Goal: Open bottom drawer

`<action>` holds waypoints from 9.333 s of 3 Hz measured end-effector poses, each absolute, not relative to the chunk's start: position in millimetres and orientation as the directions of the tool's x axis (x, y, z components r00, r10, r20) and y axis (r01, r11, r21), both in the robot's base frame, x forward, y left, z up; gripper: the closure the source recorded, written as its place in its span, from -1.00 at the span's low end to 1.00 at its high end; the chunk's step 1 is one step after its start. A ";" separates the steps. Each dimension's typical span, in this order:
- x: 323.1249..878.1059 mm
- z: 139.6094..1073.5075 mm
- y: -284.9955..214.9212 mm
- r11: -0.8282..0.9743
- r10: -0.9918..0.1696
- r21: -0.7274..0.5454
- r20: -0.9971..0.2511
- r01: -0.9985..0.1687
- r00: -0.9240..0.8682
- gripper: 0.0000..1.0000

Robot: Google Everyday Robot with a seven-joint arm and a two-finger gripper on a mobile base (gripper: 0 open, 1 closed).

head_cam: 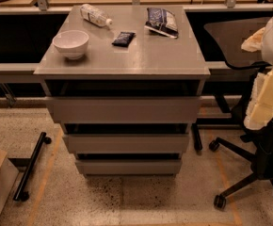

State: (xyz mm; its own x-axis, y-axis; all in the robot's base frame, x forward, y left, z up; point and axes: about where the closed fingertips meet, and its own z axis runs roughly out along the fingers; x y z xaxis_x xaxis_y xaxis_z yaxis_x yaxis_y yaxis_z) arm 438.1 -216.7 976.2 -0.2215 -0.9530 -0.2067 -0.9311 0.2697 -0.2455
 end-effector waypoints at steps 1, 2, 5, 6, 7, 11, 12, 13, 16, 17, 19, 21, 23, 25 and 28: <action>438.1 976.2 -216.6 0.270 -0.953 -0.246 -0.207 -0.931 -0.221 -1.00; 439.9 969.0 -218.1 0.259 -0.953 -0.258 -0.226 -0.931 -0.202 -1.00; 489.8 891.3 -236.3 0.259 -0.901 -0.264 -0.413 -0.929 -0.134 -1.00; 507.3 847.6 -233.2 0.276 -0.889 -0.193 -0.424 -0.942 -0.174 -1.00; 508.7 842.1 -232.8 0.280 -0.886 -0.181 -0.427 -0.943 -0.181 -1.00; 510.3 661.0 -180.4 0.233 -0.810 -0.028 -0.558 -0.972 -0.179 -1.00; 510.7 617.3 -176.8 0.232 -0.805 0.033 -0.555 -0.972 -0.211 -1.00; 510.1 578.7 -175.4 0.233 -0.810 0.095 -0.531 -0.968 -0.247 -1.00; 503.9 531.5 -165.5 0.246 -0.796 0.165 -0.528 -0.955 -0.297 -1.00; 517.2 507.3 -152.6 0.210 -0.736 0.127 -0.631 -0.969 -0.242 -1.00; 541.3 446.7 -140.9 0.192 -0.674 0.098 -0.711 -0.977 -0.203 -1.00; 559.4 387.3 -132.1 0.227 -0.643 0.127 -0.725 -0.965 -0.247 -1.00; 563.0 347.3 -135.9 0.252 -0.633 0.142 -0.724 -0.957 -0.274 -1.00; 592.2 285.2 -147.7 0.291 -0.603 0.163 -0.734 -0.943 -0.313 -1.00; 641.2 230.8 -160.0 0.354 -0.540 0.187 -0.759 -0.916 -0.364 -1.00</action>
Offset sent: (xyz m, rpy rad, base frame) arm 0.0049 -0.0054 -0.0252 0.0442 -0.0288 0.0456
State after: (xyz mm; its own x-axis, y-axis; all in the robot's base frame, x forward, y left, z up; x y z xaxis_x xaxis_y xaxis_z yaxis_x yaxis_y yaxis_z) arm 641.2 -160.0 230.8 -0.3636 -0.5400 -0.7591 -0.9163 0.3540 0.1871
